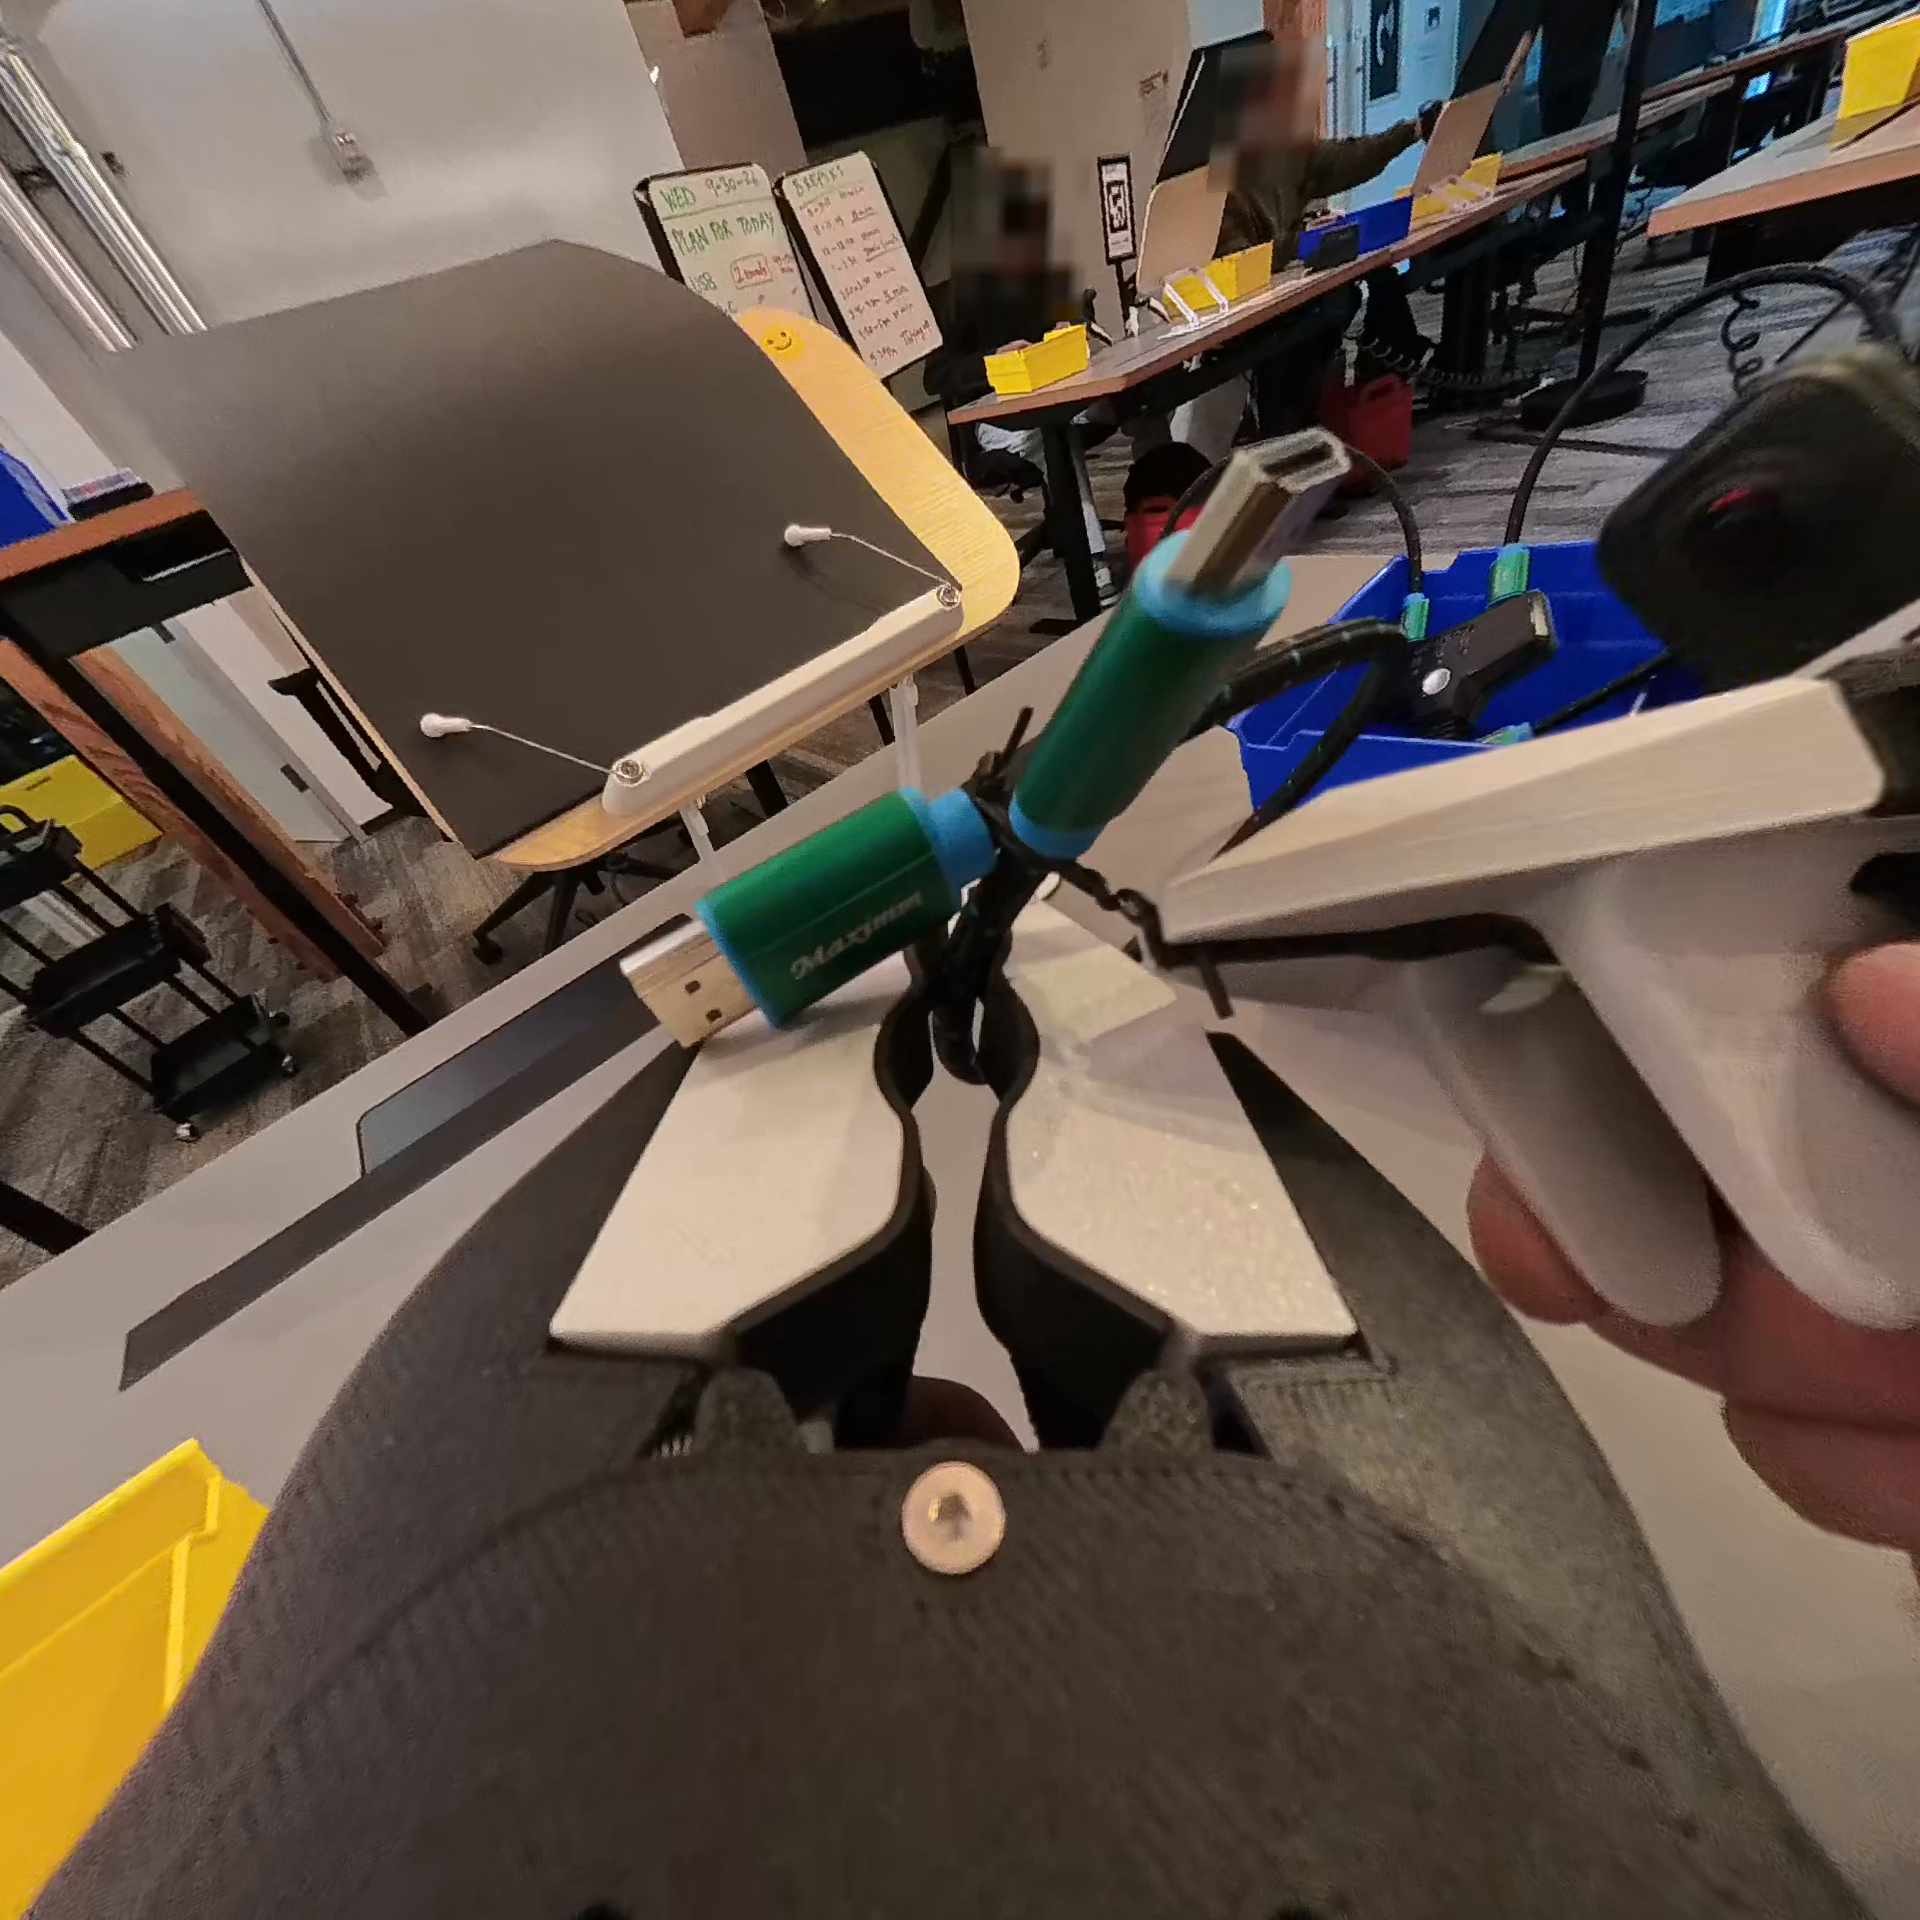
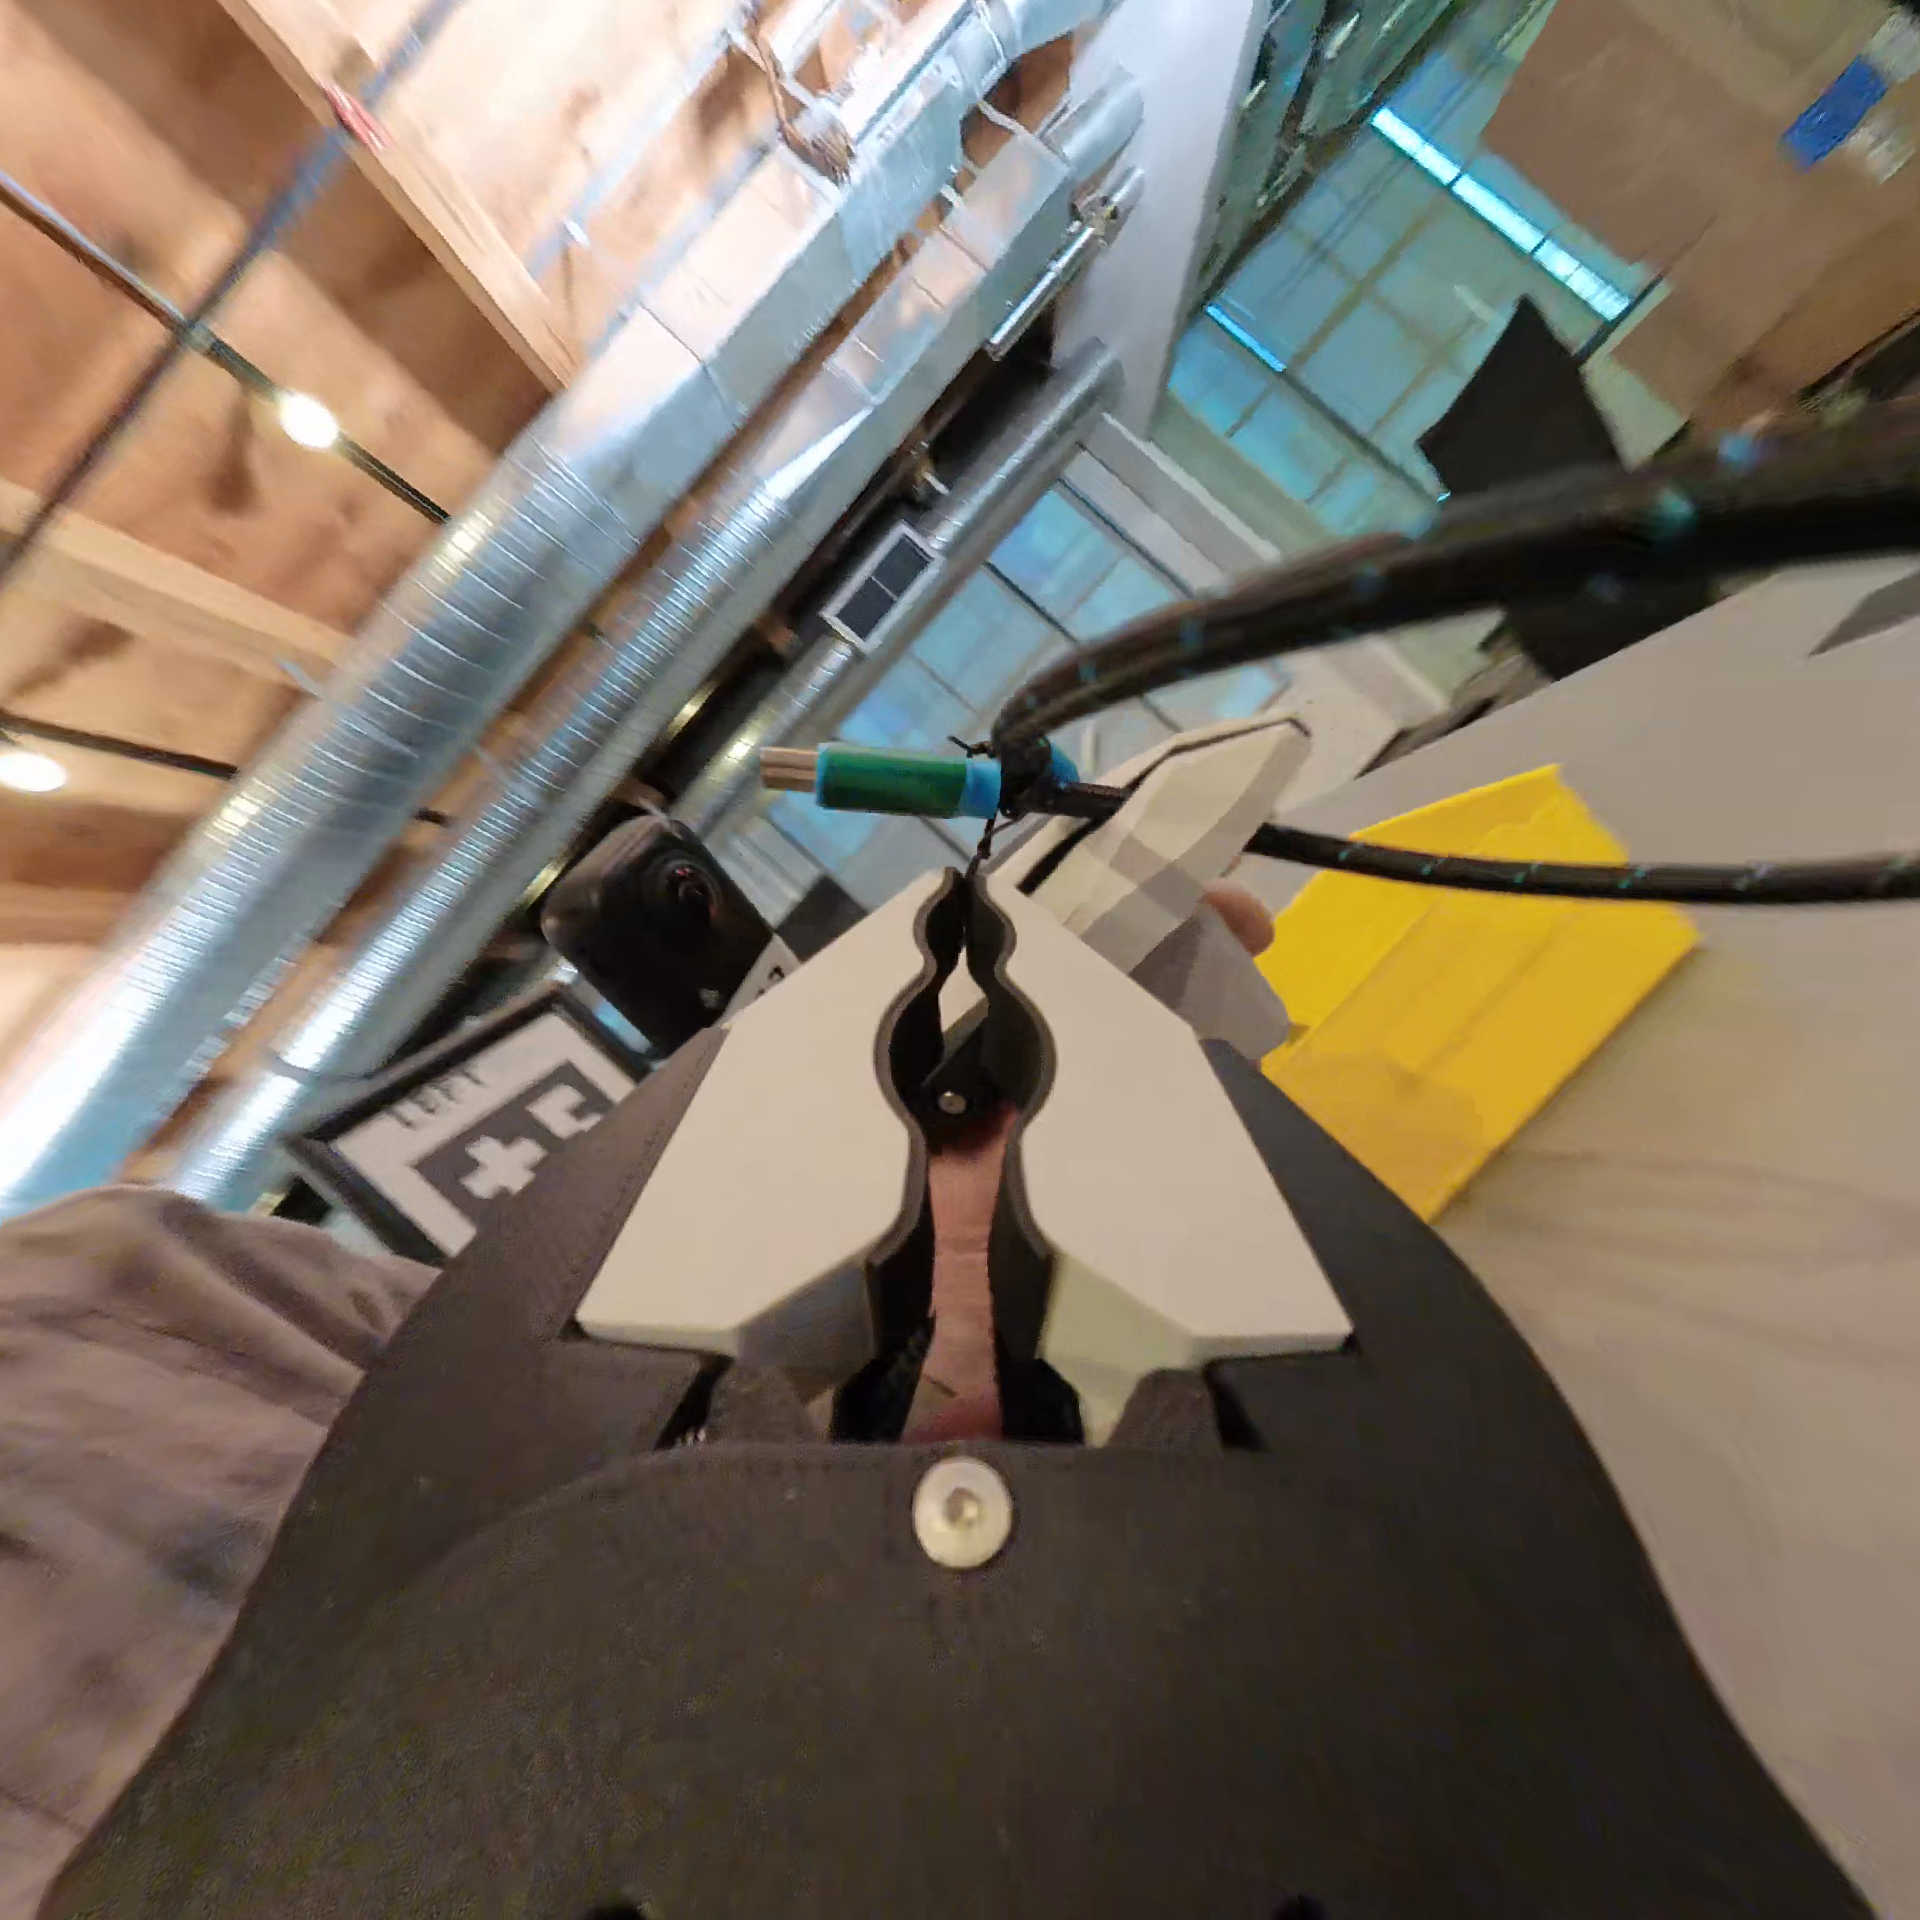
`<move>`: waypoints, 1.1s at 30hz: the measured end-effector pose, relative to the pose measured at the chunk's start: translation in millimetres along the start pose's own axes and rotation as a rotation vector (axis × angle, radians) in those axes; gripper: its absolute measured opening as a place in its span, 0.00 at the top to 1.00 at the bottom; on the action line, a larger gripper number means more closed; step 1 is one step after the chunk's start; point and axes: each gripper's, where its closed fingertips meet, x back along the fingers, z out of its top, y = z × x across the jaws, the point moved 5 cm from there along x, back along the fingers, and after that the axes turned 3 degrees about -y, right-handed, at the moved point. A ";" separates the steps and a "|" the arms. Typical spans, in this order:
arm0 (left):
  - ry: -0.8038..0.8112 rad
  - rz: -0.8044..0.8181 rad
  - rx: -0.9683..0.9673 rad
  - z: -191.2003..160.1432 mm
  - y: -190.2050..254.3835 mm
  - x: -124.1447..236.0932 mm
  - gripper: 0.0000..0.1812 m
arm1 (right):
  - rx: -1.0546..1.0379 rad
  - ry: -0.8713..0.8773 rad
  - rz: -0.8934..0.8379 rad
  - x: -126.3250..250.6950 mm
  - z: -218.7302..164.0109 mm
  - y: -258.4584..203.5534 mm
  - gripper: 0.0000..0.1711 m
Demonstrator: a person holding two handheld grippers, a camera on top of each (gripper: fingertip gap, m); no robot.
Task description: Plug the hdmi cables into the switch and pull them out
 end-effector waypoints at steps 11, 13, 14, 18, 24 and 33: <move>-0.051 0.008 -0.002 -4.8 -5.8 -3.3 0.99 | 0.772 -0.160 -0.336 10.1 16.8 3.8 0.95; -0.062 0.006 -0.015 -6.5 -2.8 -4.3 0.99 | 0.914 -0.217 -0.376 7.9 12.5 1.5 0.96; -0.066 0.004 -0.020 -7.1 -1.4 -4.7 0.99 | 0.966 -0.241 -0.392 6.7 9.8 1.0 0.98; -0.073 0.004 -0.024 -7.6 -0.6 -5.3 1.00 | 1.148 -0.261 -0.461 4.8 6.4 -2.3 0.99; -0.082 0.015 -0.061 -8.1 2.4 -6.4 1.00 | 1.263 -0.284 -0.506 2.5 3.3 -5.1 1.00; -0.093 0.023 -0.084 -9.0 3.4 -7.0 1.00 | 1.442 -0.316 -0.594 3.1 2.2 -3.5 0.98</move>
